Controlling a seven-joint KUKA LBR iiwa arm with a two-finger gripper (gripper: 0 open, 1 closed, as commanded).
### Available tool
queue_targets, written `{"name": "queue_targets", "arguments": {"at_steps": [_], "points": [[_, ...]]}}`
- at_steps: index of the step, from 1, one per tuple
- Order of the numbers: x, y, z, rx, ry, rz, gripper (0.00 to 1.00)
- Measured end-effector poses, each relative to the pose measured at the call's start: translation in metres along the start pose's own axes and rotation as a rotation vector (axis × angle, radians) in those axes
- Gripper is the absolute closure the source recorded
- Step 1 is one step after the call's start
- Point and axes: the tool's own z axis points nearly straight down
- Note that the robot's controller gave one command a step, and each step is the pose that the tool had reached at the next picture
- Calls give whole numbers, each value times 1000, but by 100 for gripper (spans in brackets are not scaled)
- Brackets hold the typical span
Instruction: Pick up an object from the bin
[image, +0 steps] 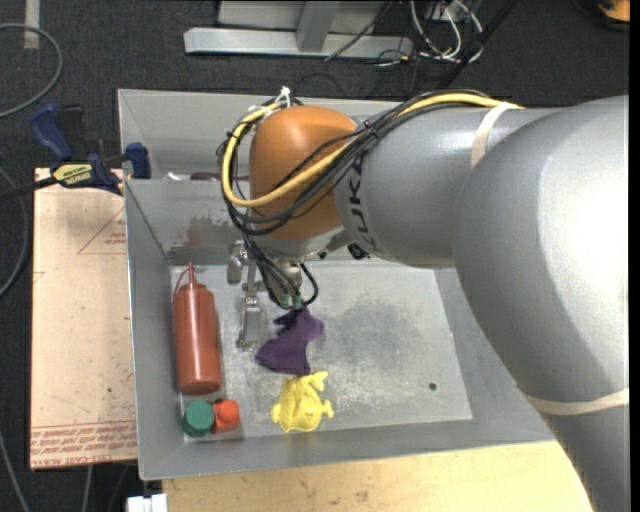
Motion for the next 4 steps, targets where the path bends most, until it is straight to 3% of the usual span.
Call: {"name": "queue_targets", "arguments": {"at_steps": [1, 2, 3, 4], "points": [[-2, -1, -5, -1, -7, 3, 0], [-1, -17, 7, -4, -11, -82, 0], [8, -50, 25, 0, -7, -252, 0], [0, -83, 56, -6, -13, -144, 100]]}}
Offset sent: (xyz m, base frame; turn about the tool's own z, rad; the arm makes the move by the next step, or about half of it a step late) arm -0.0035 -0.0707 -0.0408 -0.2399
